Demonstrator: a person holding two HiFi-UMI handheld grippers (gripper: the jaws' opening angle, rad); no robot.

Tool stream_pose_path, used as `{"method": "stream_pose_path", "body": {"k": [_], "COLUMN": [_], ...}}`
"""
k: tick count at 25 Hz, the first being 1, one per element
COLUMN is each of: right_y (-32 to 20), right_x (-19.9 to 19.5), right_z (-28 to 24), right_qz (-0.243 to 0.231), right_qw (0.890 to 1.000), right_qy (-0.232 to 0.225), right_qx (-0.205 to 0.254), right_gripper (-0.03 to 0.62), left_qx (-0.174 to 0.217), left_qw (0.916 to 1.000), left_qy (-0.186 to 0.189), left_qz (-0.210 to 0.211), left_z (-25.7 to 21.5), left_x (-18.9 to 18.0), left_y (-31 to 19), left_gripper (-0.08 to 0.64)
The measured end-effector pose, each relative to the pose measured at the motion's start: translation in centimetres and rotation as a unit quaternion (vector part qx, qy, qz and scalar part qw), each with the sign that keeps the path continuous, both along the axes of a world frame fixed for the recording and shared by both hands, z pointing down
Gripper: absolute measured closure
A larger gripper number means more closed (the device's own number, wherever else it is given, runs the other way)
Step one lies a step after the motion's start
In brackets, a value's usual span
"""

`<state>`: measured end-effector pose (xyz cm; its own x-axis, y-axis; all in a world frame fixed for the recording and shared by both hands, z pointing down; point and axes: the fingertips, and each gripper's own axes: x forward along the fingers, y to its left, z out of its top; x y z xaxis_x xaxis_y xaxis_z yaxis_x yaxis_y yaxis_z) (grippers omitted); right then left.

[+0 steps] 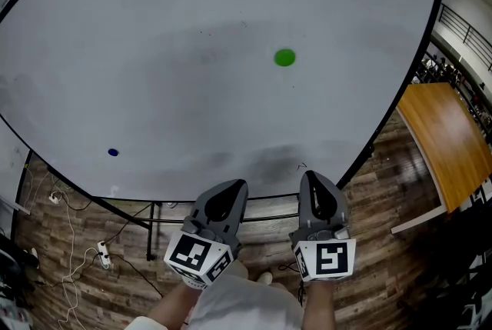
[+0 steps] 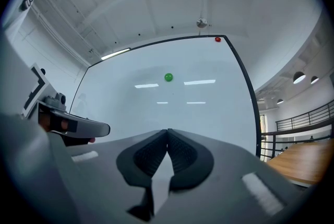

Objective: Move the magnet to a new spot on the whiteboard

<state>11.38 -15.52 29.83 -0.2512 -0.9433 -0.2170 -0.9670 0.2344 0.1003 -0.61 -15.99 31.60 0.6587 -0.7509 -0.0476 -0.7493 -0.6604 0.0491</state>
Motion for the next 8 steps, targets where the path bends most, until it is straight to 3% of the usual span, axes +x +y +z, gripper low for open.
{"method": "stream_pose_path", "body": {"k": [8], "right_y": [-0.18], "right_x": [0.27], "right_z": [0.15], "right_qz": [0.002], "right_qw": [1.000], "right_qy": [-0.002], "right_qx": [-0.001], "right_gripper": [0.581], "left_qx": [-0.003], "left_qw": [1.0000], "left_qy": [-0.001], "left_qz": [-0.002], "left_z": [0.30], "left_x": [0.05], "left_y": [-0.18], "left_gripper": [0.554]}}
